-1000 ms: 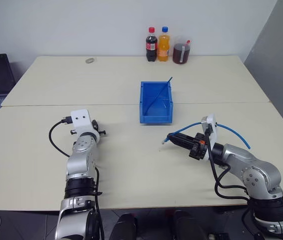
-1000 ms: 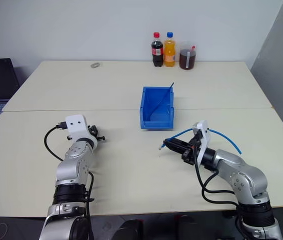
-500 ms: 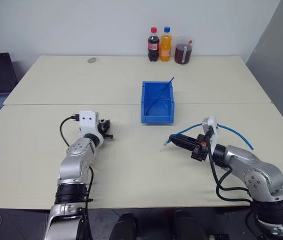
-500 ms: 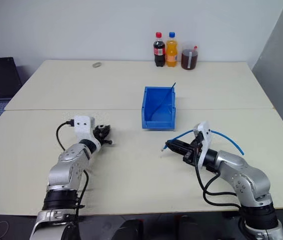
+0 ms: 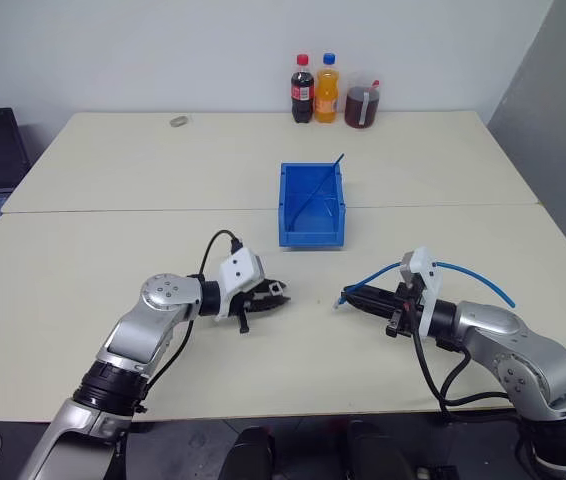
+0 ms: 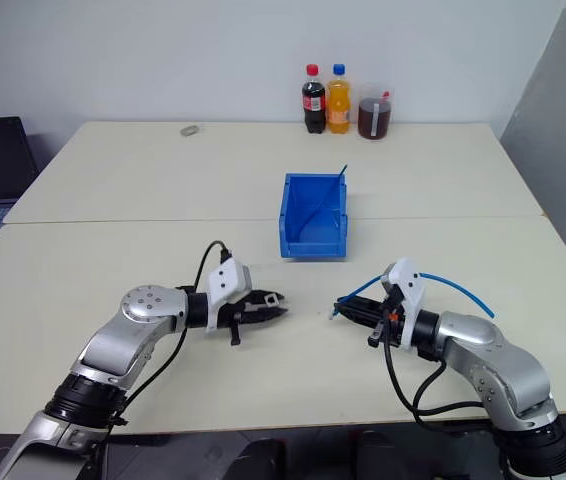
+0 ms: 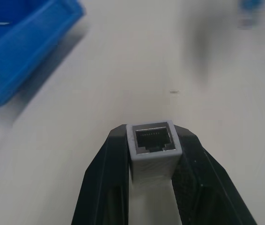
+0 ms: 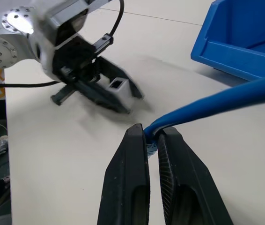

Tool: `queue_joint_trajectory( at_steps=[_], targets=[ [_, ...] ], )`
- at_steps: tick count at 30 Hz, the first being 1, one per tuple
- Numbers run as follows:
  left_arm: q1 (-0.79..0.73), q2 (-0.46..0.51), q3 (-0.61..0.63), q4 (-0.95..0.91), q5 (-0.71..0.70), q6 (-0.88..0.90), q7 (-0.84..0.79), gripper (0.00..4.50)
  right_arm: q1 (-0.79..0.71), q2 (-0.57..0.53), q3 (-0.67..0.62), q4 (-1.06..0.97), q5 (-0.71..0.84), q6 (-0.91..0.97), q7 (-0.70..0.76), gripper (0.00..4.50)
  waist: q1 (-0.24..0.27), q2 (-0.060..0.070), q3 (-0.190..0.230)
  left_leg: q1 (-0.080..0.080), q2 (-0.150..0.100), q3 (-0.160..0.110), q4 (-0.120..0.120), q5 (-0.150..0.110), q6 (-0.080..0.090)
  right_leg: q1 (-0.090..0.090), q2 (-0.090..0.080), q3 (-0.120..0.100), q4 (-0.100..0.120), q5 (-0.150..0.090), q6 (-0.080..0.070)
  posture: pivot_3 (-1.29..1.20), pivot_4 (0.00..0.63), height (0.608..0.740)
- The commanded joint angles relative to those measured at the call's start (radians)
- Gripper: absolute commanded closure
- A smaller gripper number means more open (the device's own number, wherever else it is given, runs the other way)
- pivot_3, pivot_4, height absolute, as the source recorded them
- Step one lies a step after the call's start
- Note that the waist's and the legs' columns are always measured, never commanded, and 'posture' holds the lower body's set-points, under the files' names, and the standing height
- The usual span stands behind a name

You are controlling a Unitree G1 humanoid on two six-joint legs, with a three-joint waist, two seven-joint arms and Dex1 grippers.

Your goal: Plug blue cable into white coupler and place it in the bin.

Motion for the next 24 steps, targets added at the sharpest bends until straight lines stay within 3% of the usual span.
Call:
queue_joint_trajectory(
  at_steps=[1, 8, 17, 24],
  targets=[
    [-0.003, 0.016, -0.039, -0.024, 0.027, -0.052, -0.068, 3.64, -0.003, -0.003, 0.011, -0.040, -0.015, -0.037, 0.017, 4.49, 0.000, 0.000, 0.000, 0.000, 0.000, 0.000, 0.000, 0.000, 0.000, 0.000, 0.000, 0.000, 0.000, 0.000, 0.000, 0.00, 0.150, 0.740],
    [-0.015, -0.013, -0.086, 0.069, 0.097, -0.133, -0.085, 3.65, -0.061, 0.029, 0.095, 0.014, -0.104, -0.112, 0.036, 4.50, 0.000, 0.000, 0.000, 0.000, 0.000, 0.000, 0.000, 0.000, 0.000, 0.000, 0.000, 0.000, 0.000, 0.000, 0.000, 0.00, 0.150, 0.740],
    [-0.036, -0.036, -0.089, 0.135, 0.101, -0.166, -0.128, 3.66, -0.193, 0.076, 0.280, 0.162, -0.302, -0.310, 0.125, 4.50, 0.002, 0.000, 0.000, 0.001, 0.000, 0.000, 0.001, 0.000, 0.000, 0.001, 0.000, 0.000, 0.000, 0.000, 0.000, 0.00, 0.150, 0.740],
    [-0.044, -0.041, -0.086, 0.153, 0.092, -0.163, -0.167, 3.67, -0.216, 0.116, 0.340, 0.193, -0.358, -0.340, 0.155, 4.50, 0.001, 0.000, 0.000, 0.001, 0.000, -0.001, 0.001, 0.000, 0.000, 0.001, 0.000, 0.000, 0.001, 0.000, 0.000, 0.00, 0.150, 0.740]
  ],
)
